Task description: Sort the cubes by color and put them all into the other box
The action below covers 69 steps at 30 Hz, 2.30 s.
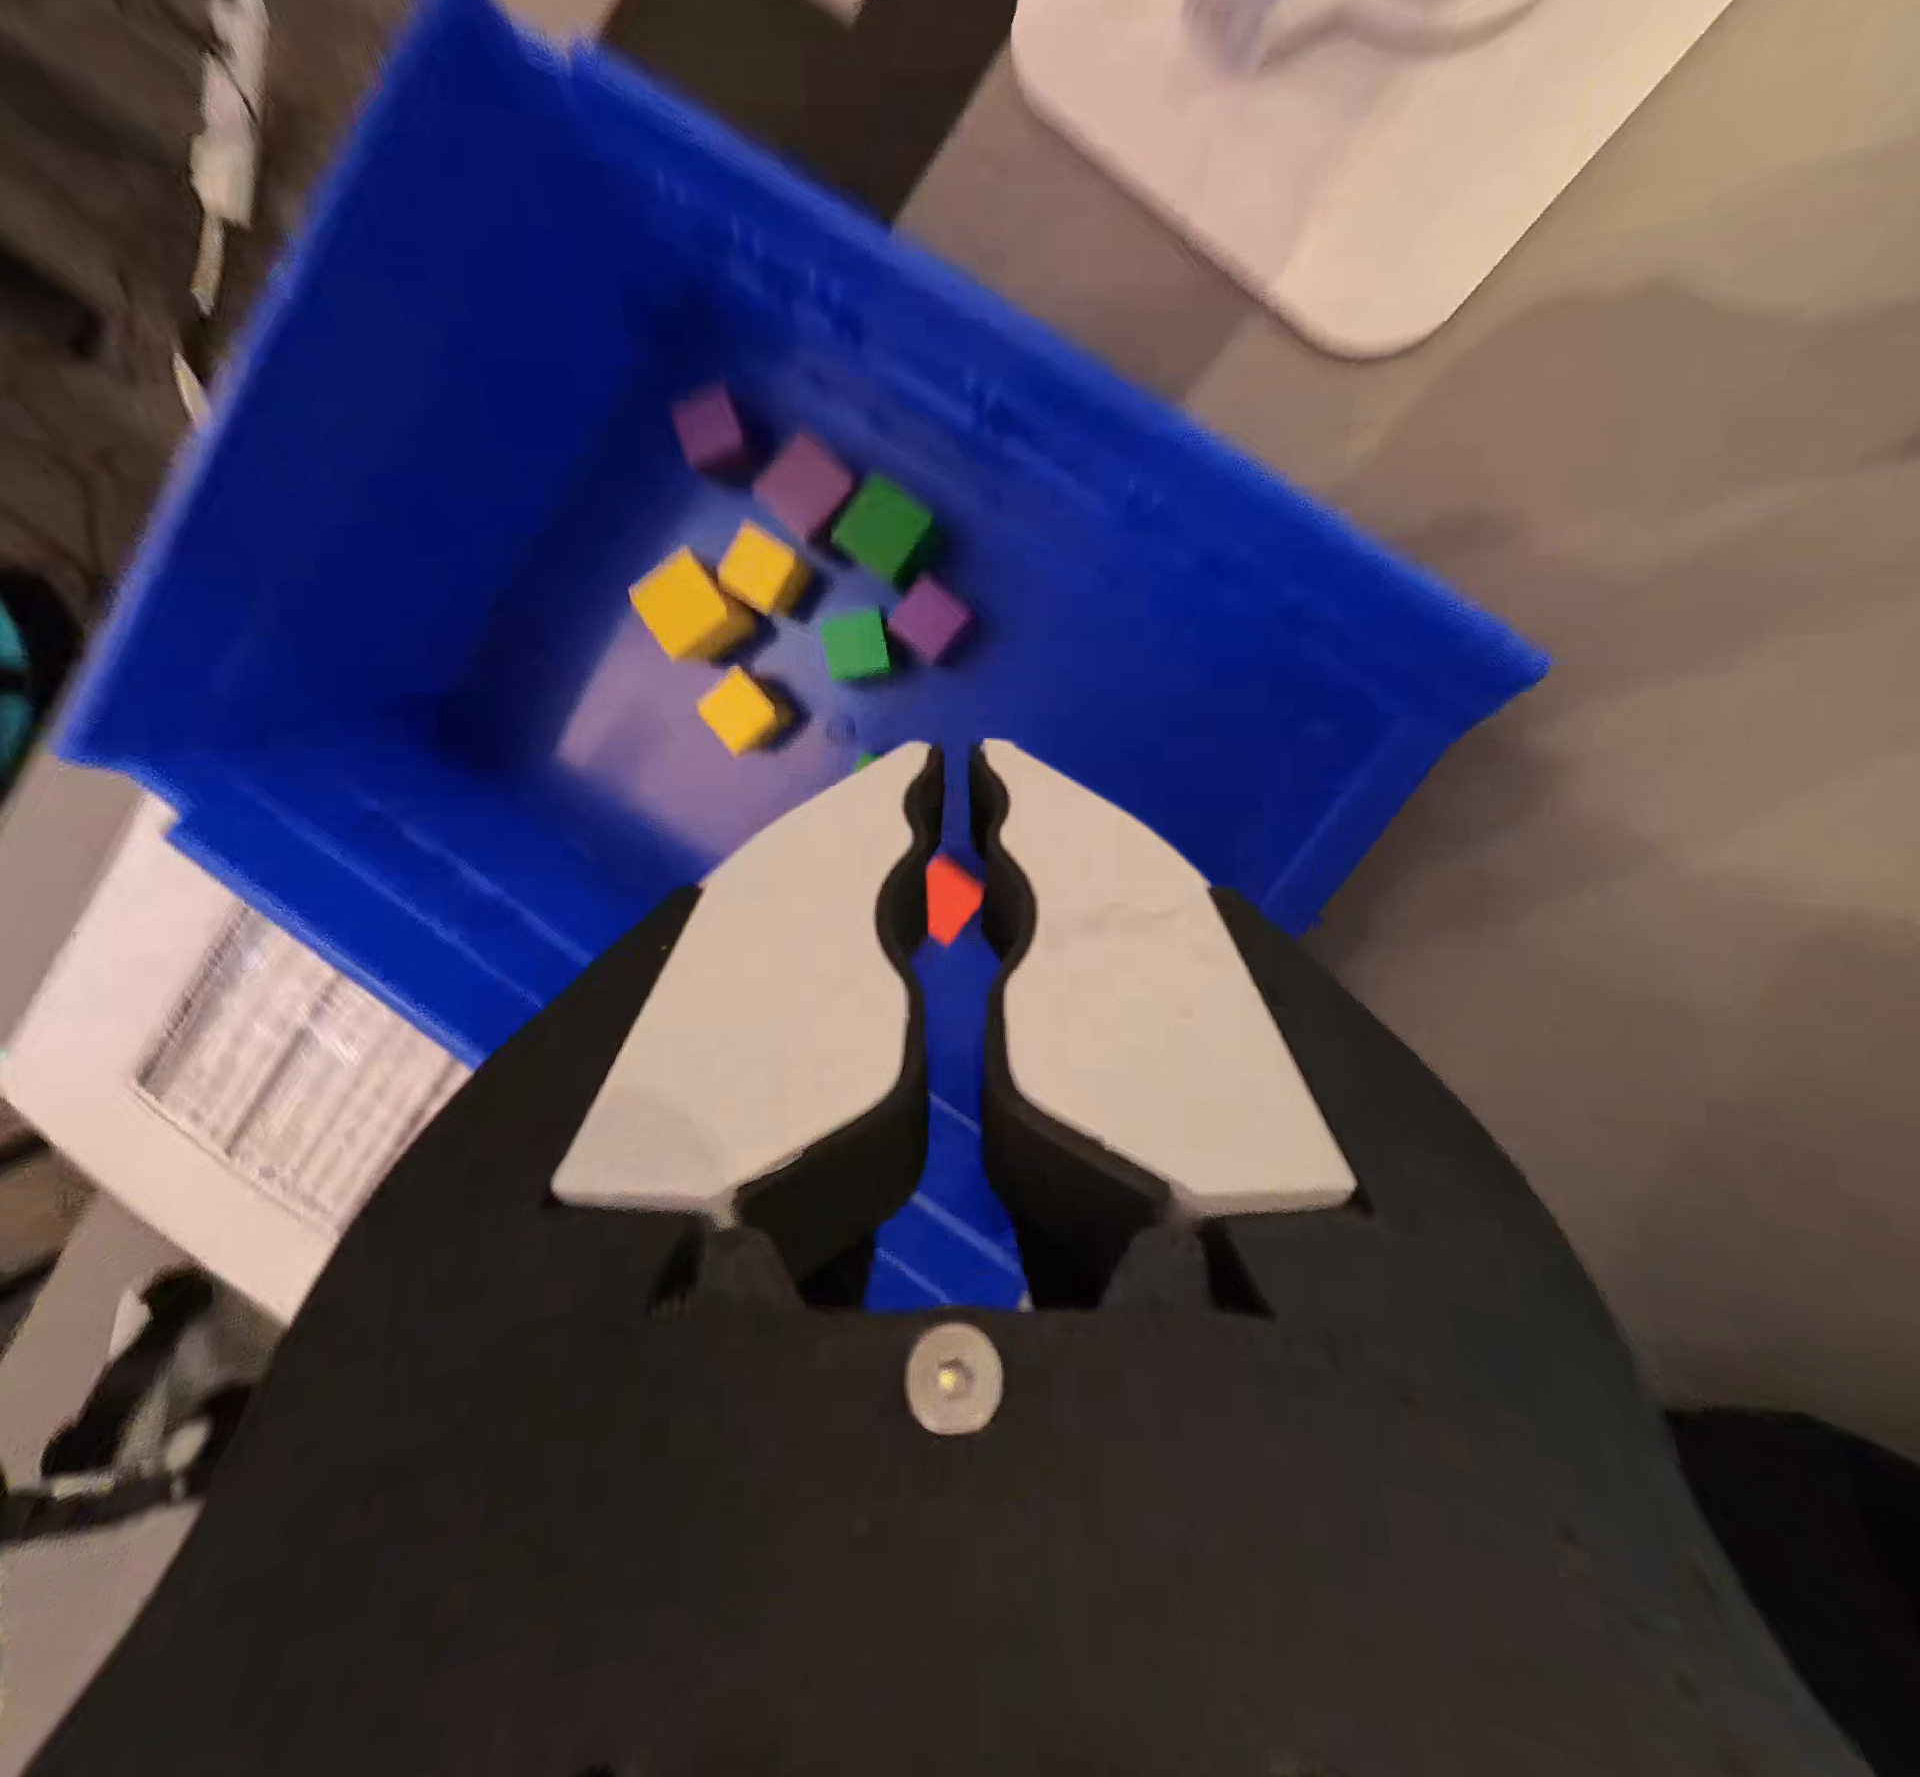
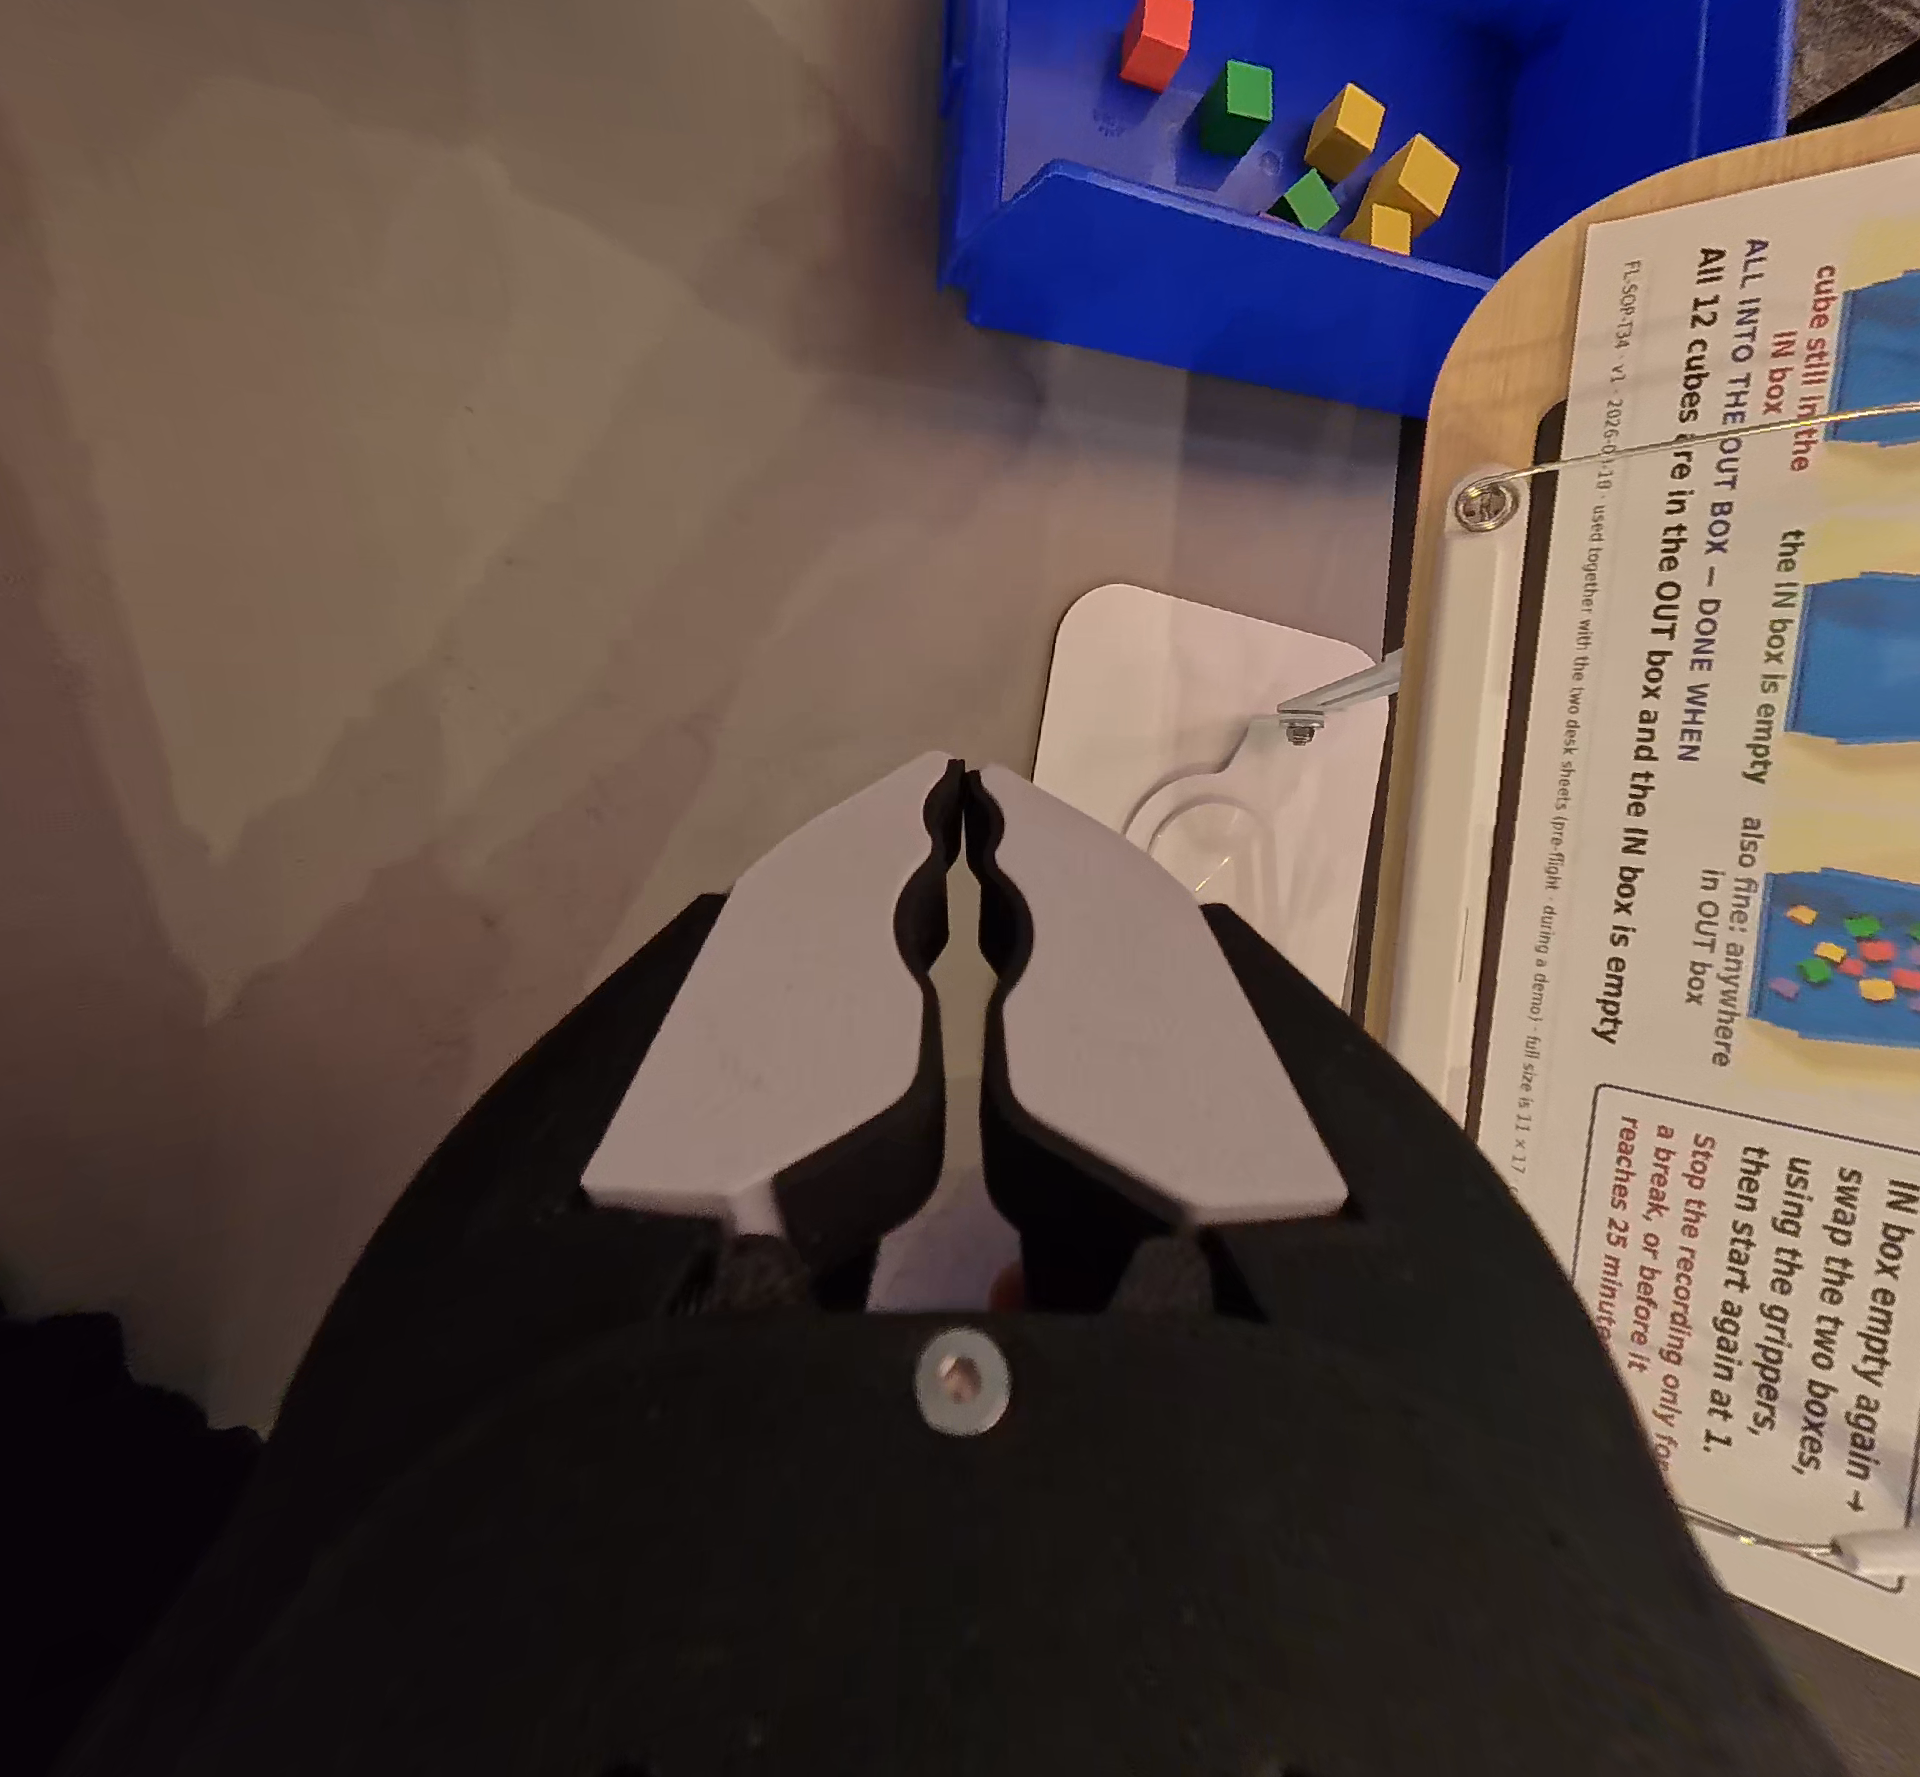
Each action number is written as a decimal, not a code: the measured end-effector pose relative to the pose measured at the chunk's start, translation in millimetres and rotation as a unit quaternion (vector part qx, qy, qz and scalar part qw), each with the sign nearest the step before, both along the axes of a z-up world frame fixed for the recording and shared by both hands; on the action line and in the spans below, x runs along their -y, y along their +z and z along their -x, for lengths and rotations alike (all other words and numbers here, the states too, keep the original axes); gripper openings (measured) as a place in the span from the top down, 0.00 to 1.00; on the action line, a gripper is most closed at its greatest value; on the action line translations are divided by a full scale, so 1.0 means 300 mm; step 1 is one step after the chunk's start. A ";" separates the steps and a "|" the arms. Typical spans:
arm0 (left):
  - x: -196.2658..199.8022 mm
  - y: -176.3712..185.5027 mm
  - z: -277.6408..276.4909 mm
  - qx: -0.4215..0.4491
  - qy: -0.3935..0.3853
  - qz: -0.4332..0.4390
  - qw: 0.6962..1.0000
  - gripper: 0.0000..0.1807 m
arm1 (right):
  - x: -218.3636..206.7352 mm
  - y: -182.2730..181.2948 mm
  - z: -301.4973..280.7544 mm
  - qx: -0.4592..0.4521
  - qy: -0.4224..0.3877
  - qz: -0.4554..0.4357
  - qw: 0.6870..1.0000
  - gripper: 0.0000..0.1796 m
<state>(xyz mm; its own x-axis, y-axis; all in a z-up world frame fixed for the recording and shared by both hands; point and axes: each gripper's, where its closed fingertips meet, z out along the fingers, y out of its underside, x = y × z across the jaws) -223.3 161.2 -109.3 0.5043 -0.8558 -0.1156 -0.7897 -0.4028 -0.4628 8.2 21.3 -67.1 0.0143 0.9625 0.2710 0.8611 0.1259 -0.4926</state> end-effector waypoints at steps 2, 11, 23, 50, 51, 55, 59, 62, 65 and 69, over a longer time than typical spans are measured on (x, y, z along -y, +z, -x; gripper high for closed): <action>0.014 -0.076 0.041 -0.043 0.003 0.042 0.998 0.93 | 0.003 0.007 -0.001 -0.005 0.002 0.000 1.000 1.00; 0.041 -0.291 0.158 -0.196 -0.096 0.082 0.972 0.86 | 0.017 0.012 -0.001 -0.011 0.017 0.005 1.000 1.00; 0.040 -0.362 0.184 -0.230 -0.183 0.076 0.953 0.85 | 0.006 -0.019 0.005 0.001 0.018 0.015 1.000 1.00; 0.032 -0.416 0.184 -0.304 -0.189 0.061 0.932 0.86 | 0.003 -0.019 0.006 0.001 0.018 0.015 1.000 1.00; 0.034 -0.424 0.184 -0.305 -0.191 0.065 0.931 0.86 | 0.003 -0.019 0.006 0.001 0.018 0.014 1.000 1.00; 0.036 -0.432 0.186 -0.305 -0.192 0.071 0.930 0.87 | 0.004 -0.015 0.005 0.000 0.018 0.013 1.000 1.00; 0.043 -0.428 0.189 -0.304 -0.193 0.076 0.930 0.88 | 0.006 -0.014 0.008 0.000 0.019 0.012 1.000 1.00; 0.034 -0.410 0.188 -0.295 -0.190 0.065 0.934 0.88 | 0.008 -0.014 0.016 -0.001 0.024 0.009 1.000 1.00; 0.036 -0.358 0.167 -0.263 -0.193 0.042 0.944 0.88 | 0.009 0.000 0.038 -0.013 0.032 -0.005 0.999 1.00; 0.070 -0.251 0.115 -0.188 -0.201 0.012 0.961 0.88 | 0.037 0.027 0.103 -0.040 0.082 -0.047 0.995 1.00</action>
<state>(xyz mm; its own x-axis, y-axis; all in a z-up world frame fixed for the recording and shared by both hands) -257.7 140.2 -184.7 0.0586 -0.9775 -0.2025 -0.9934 -0.0370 -0.1087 -22.8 10.1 -59.1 -0.1153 0.9241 0.3645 0.7831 0.3103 -0.5389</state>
